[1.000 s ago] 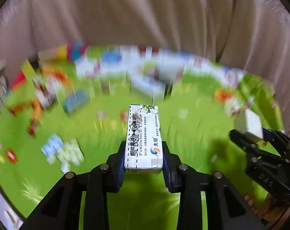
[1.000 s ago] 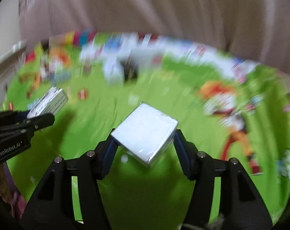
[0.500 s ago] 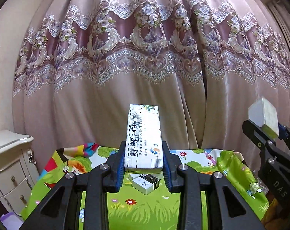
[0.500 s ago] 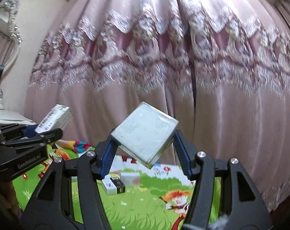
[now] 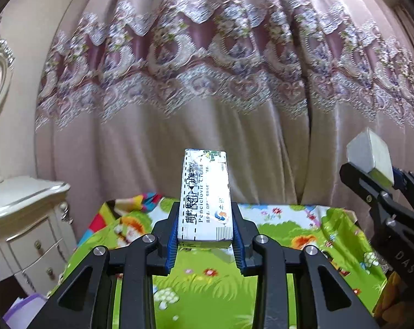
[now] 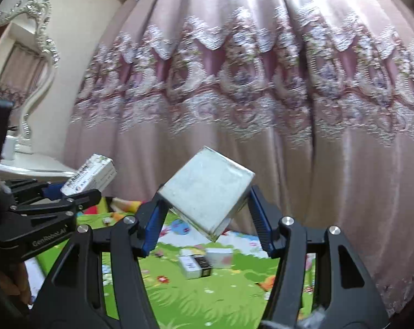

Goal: Organize rigid objects
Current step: 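Lift and carry the cream box and silver cube box to the storage box, then open both tools to drop the cream box and cube box into the storage box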

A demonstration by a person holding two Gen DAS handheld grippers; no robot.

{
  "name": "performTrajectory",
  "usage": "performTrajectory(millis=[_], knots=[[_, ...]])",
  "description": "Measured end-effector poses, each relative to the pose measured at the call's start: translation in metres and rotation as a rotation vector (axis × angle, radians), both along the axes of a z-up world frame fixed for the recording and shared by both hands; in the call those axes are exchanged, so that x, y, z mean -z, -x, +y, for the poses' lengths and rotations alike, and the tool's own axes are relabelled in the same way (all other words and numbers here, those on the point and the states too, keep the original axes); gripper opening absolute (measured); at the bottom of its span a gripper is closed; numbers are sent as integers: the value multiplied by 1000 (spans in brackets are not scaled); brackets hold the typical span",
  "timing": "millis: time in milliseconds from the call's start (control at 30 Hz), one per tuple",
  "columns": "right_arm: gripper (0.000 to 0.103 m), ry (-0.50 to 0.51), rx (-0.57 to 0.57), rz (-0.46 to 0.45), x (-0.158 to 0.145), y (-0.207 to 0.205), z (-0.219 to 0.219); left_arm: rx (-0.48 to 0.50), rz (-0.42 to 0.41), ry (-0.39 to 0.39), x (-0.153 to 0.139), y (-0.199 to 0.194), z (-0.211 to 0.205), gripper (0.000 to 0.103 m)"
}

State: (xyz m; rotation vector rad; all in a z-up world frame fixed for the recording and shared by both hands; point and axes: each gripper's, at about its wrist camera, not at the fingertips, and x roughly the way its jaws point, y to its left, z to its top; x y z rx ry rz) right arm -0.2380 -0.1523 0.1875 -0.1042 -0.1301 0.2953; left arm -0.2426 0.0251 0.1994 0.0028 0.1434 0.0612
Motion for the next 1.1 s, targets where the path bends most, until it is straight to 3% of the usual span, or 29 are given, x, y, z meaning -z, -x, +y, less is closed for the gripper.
performTrajectory(millis=[300,600,933,1100], knots=[[62,81,-237,96,6,5,61,-141,87,33,22,28,61,34],[62,237,-497,242,30,11,143,-282,187,90,52,56,120,34],[62,440,-721,413,76,14,231,-485,368,205,110,89,201,34],[62,563,-812,560,114,8,279,-550,473,309,143,100,240,34]])
